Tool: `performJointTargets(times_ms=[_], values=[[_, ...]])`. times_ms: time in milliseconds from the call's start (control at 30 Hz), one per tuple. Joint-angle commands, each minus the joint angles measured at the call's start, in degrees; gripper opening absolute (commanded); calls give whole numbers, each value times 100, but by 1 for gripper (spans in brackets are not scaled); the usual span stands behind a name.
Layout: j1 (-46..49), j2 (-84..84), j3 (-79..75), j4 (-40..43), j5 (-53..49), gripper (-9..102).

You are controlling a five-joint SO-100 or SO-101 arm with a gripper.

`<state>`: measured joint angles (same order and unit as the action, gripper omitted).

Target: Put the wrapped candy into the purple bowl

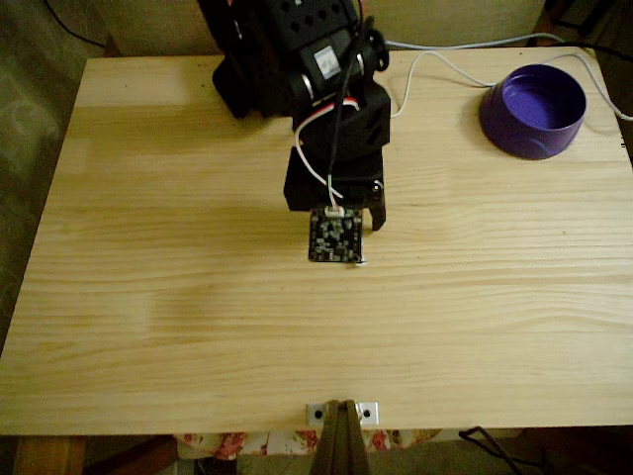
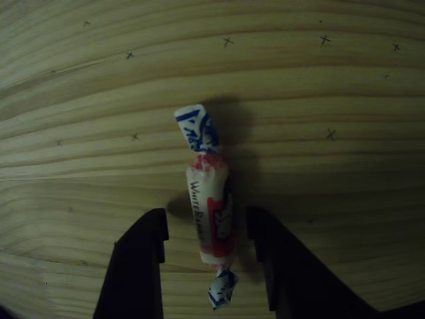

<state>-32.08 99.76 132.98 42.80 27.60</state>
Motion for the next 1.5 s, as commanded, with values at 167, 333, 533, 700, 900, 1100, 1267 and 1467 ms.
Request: performJointTargets(times_ms=[167,333,533,700,900,1100,1267,1467], values=[[44,79,105,-97,-70,14],[26,176,185,-114,-132,4],[-26,387,264,-105,-132,1],[26,993,255,114,-202,1],[62,1916,-114,439,-299,1],[0,2742,-817,554,-457,1],[-448,3445,-1274,290,-940,1],[-1257,3797,-1890,158,-1371,1]])
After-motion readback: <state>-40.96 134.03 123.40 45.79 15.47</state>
